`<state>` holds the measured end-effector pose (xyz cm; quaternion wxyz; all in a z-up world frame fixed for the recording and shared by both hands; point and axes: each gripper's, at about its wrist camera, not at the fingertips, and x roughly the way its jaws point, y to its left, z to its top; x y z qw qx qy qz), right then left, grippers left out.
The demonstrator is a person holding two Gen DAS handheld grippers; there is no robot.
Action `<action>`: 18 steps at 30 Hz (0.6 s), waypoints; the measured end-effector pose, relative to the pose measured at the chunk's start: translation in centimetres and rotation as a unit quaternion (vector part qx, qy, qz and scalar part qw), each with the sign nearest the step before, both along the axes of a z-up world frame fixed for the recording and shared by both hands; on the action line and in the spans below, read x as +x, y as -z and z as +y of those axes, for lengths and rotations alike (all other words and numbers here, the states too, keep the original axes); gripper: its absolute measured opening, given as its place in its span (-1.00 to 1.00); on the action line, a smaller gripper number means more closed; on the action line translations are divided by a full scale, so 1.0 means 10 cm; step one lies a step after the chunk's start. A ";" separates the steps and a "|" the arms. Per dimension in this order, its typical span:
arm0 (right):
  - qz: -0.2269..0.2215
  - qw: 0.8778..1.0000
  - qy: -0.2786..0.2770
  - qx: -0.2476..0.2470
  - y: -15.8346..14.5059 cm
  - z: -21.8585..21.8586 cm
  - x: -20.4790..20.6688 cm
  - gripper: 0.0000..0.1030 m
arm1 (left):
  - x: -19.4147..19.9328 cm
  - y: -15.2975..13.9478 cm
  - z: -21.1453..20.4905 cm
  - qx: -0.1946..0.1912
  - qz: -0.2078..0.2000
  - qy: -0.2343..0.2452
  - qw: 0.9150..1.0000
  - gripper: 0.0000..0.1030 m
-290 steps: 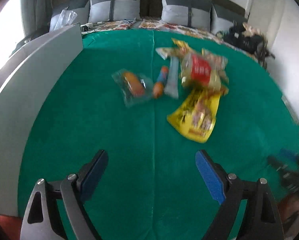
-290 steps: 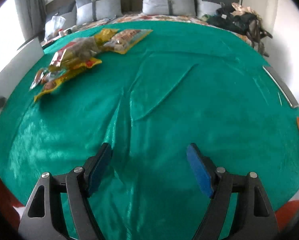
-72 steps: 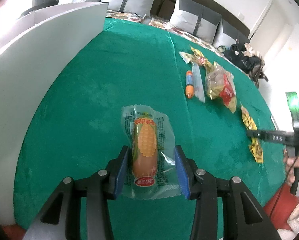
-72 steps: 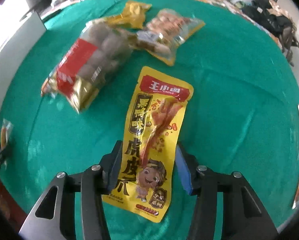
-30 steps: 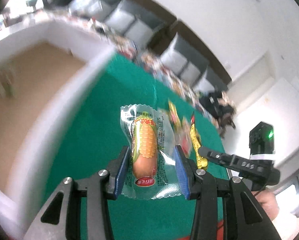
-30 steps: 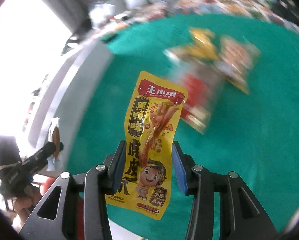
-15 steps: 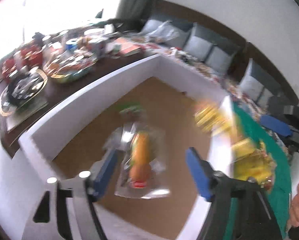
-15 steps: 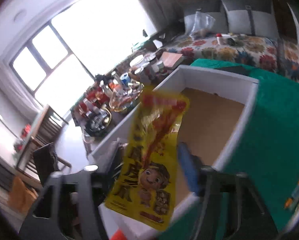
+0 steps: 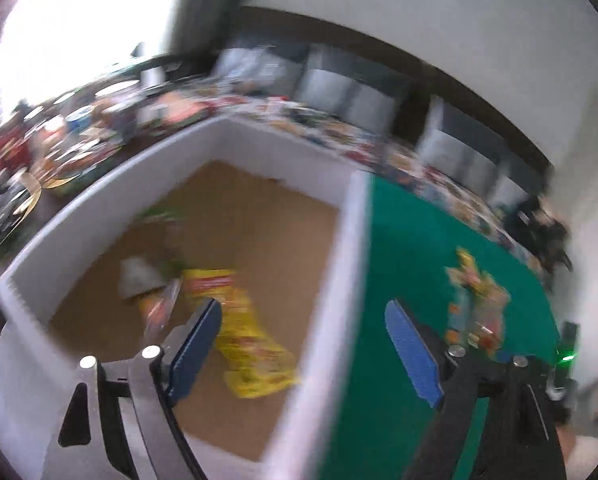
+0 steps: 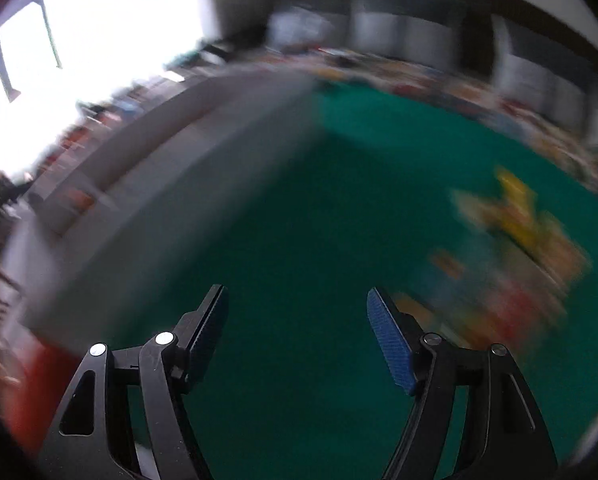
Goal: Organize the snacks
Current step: 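Return both open tools over the green sheet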
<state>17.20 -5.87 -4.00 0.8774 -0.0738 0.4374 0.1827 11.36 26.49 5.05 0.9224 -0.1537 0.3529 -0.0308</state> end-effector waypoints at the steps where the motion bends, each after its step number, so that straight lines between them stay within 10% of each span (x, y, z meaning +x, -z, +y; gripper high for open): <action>1: 0.003 1.000 0.023 -0.014 0.10 -0.28 -0.08 0.45 | 0.05 -0.03 -0.22 0.003 -0.001 0.022 1.000 0.72; 8: 0.007 0.979 0.201 -0.034 0.46 -1.98 -0.40 0.45 | 0.49 0.52 -1.80 0.023 0.069 0.173 0.982 0.78; 15: -0.011 0.969 0.246 -0.005 0.45 -2.37 -0.39 0.57 | 0.85 1.51 -2.42 0.107 0.131 0.178 0.969 0.77; 18: -0.009 0.971 0.239 -0.014 0.46 -2.34 -0.38 0.67 | 0.87 1.56 -2.50 0.162 0.095 0.177 0.966 0.81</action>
